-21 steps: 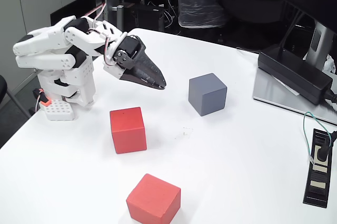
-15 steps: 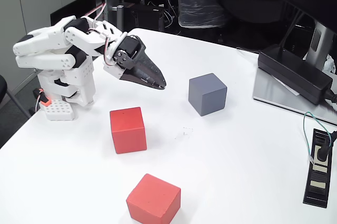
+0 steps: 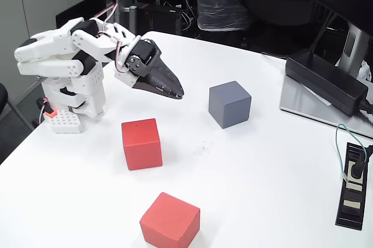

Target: Stack the three blocks in an ordered color.

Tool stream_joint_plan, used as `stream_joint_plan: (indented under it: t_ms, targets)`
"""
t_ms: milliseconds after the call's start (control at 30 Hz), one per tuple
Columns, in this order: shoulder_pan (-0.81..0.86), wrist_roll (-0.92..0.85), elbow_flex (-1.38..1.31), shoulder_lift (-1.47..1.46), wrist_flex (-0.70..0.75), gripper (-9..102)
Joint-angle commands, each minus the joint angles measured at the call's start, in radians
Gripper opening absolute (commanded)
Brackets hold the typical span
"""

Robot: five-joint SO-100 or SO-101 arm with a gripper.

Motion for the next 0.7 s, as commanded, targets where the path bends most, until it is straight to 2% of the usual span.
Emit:
stream_joint_plan:
  t_ms: [0,667]
  targets:
    - [0.003,0.0,-0.008,0.003,-0.017,0]
    - [-0.008,0.0,-0.008,0.003,-0.015,-1]
